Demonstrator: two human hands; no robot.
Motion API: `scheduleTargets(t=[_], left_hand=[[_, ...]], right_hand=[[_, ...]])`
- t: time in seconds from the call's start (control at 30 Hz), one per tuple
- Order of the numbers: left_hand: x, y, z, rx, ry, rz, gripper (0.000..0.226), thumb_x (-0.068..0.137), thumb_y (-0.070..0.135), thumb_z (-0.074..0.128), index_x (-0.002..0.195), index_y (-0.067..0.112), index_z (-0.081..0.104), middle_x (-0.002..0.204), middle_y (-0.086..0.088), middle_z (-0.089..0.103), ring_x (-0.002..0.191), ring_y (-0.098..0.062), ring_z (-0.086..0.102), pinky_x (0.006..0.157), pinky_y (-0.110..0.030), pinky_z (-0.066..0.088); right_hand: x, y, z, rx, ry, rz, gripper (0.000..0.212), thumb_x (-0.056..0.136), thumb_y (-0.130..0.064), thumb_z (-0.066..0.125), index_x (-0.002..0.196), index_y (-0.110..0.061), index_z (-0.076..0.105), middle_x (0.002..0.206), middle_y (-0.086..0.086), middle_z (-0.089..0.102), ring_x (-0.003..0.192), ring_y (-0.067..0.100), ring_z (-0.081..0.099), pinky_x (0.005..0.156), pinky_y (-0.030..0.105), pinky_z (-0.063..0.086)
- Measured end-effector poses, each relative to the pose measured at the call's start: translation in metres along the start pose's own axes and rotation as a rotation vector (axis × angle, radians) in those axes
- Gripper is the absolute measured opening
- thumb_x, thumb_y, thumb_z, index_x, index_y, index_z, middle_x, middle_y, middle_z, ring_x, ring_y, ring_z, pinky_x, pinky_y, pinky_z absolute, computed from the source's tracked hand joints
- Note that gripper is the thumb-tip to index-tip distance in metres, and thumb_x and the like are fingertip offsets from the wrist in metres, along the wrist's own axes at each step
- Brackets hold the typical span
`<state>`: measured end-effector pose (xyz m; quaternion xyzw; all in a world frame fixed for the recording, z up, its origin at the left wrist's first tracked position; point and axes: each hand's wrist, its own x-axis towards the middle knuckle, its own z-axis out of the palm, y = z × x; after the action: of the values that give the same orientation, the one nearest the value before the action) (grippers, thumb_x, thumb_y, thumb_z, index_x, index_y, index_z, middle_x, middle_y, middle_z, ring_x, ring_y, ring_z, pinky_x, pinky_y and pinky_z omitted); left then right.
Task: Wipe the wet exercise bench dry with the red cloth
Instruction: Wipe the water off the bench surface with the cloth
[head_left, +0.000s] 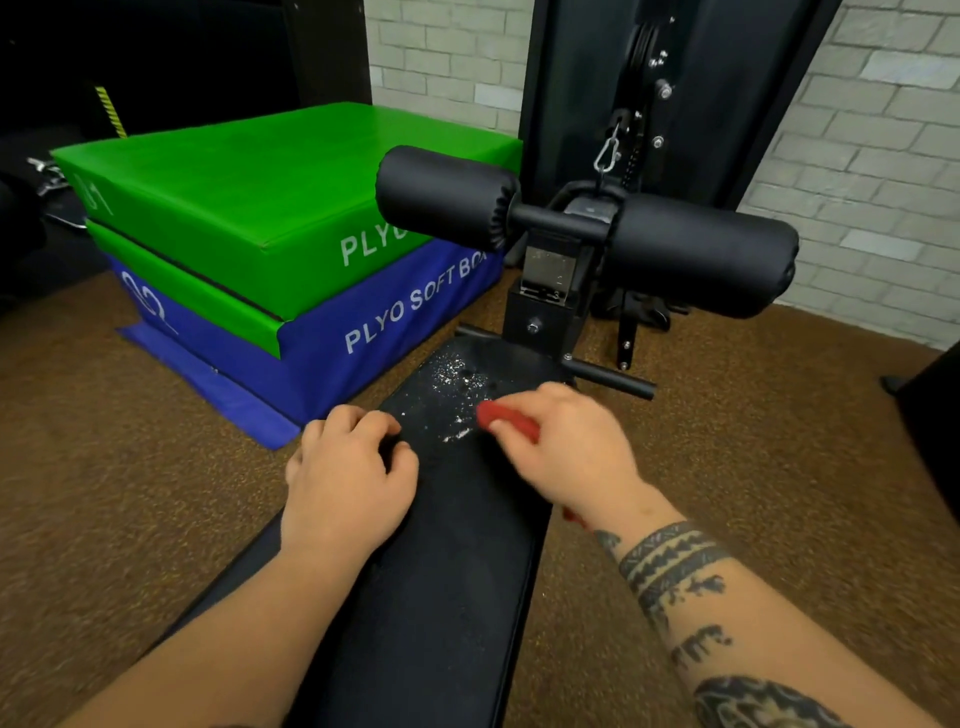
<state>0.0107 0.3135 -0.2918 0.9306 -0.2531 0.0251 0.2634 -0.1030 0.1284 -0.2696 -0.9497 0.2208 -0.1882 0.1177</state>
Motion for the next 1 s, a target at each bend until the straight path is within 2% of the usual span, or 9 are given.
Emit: scheduleTargets(t=[0.13, 0.3, 0.4, 0.47, 0.53, 0.63, 0.8, 0.87, 1.0], left_hand=[[0.0, -0.001, 0.001, 0.03, -0.001, 0.002, 0.029, 0.09, 0.046, 0.051, 0.113, 0.034, 0.062, 0.121, 0.009, 0.052, 0.113, -0.02, 0.043, 0.098, -0.05, 0.043], [0.0, -0.002, 0.002, 0.038, -0.012, 0.015, 0.03, 0.09, 0.048, 0.05, 0.114, 0.035, 0.062, 0.121, 0.01, 0.052, 0.115, -0.02, 0.041, 0.1, -0.051, 0.042], [0.0, -0.003, 0.003, 0.04, 0.001, 0.016, 0.03, 0.09, 0.048, 0.051, 0.113, 0.034, 0.063, 0.121, 0.01, 0.052, 0.115, -0.02, 0.041, 0.101, -0.051, 0.041], [-0.001, -0.003, 0.004, 0.042, 0.009, 0.02, 0.03, 0.09, 0.048, 0.05, 0.112, 0.034, 0.063, 0.12, 0.01, 0.052, 0.114, -0.02, 0.04, 0.102, -0.051, 0.04], [0.0, -0.001, 0.004, 0.039, 0.008, 0.021, 0.029, 0.091, 0.047, 0.049, 0.112, 0.034, 0.063, 0.119, 0.011, 0.051, 0.114, -0.019, 0.04, 0.103, -0.051, 0.04], [0.001, -0.002, 0.004, 0.037, 0.004, 0.019, 0.028, 0.091, 0.047, 0.048, 0.112, 0.035, 0.063, 0.119, 0.01, 0.051, 0.113, -0.02, 0.04, 0.102, -0.05, 0.04], [0.0, -0.004, 0.002, 0.032, -0.002, 0.017, 0.028, 0.091, 0.046, 0.048, 0.113, 0.035, 0.063, 0.119, 0.01, 0.051, 0.114, -0.019, 0.041, 0.102, -0.05, 0.041], [0.001, -0.004, 0.003, 0.022, -0.003, 0.022, 0.028, 0.09, 0.045, 0.05, 0.113, 0.034, 0.063, 0.119, 0.01, 0.052, 0.113, -0.02, 0.041, 0.102, -0.051, 0.041], [0.002, -0.005, 0.004, 0.016, -0.01, 0.021, 0.029, 0.09, 0.046, 0.052, 0.114, 0.035, 0.063, 0.119, 0.01, 0.051, 0.114, -0.02, 0.04, 0.101, -0.051, 0.042]], right_hand=[[0.0, -0.016, 0.014, -0.021, -0.122, -0.062, 0.034, 0.088, -0.057, 0.056, 0.118, -0.044, 0.067, 0.095, -0.009, 0.057, 0.091, 0.019, 0.065, 0.079, 0.035, 0.054], [0.016, 0.037, 0.015, -0.011, 0.025, 0.242, 0.032, 0.09, -0.051, 0.058, 0.116, -0.037, 0.071, 0.098, -0.005, 0.061, 0.095, 0.021, 0.065, 0.08, 0.033, 0.053], [0.019, 0.071, 0.008, 0.007, 0.088, 0.463, 0.027, 0.093, -0.041, 0.059, 0.113, -0.03, 0.072, 0.097, -0.002, 0.066, 0.079, 0.019, 0.064, 0.07, 0.028, 0.051], [0.015, 0.089, 0.006, 0.045, 0.103, 0.572, 0.028, 0.094, -0.039, 0.058, 0.114, -0.027, 0.073, 0.097, 0.002, 0.07, 0.079, 0.021, 0.065, 0.071, 0.029, 0.053], [0.015, 0.092, 0.003, 0.068, 0.139, 0.523, 0.033, 0.093, -0.046, 0.055, 0.117, -0.028, 0.071, 0.1, 0.003, 0.07, 0.085, 0.022, 0.065, 0.076, 0.033, 0.057], [0.029, 0.065, -0.011, 0.178, 0.128, 0.31, 0.03, 0.09, -0.051, 0.059, 0.112, -0.036, 0.073, 0.101, -0.007, 0.069, 0.091, 0.013, 0.063, 0.082, 0.03, 0.052], [0.035, 0.018, 0.005, 0.202, -0.166, -0.008, 0.024, 0.082, -0.05, 0.069, 0.105, -0.044, 0.074, 0.086, -0.011, 0.06, 0.086, 0.008, 0.061, 0.083, 0.031, 0.051], [0.034, 0.021, 0.018, 0.154, -0.135, 0.037, 0.026, 0.083, -0.05, 0.068, 0.107, -0.044, 0.074, 0.087, -0.01, 0.058, 0.089, 0.013, 0.061, 0.083, 0.034, 0.052], [0.045, 0.039, 0.019, 0.055, 0.067, 0.304, 0.03, 0.09, -0.045, 0.063, 0.115, -0.033, 0.072, 0.107, 0.0, 0.062, 0.103, 0.023, 0.063, 0.085, 0.034, 0.051]])
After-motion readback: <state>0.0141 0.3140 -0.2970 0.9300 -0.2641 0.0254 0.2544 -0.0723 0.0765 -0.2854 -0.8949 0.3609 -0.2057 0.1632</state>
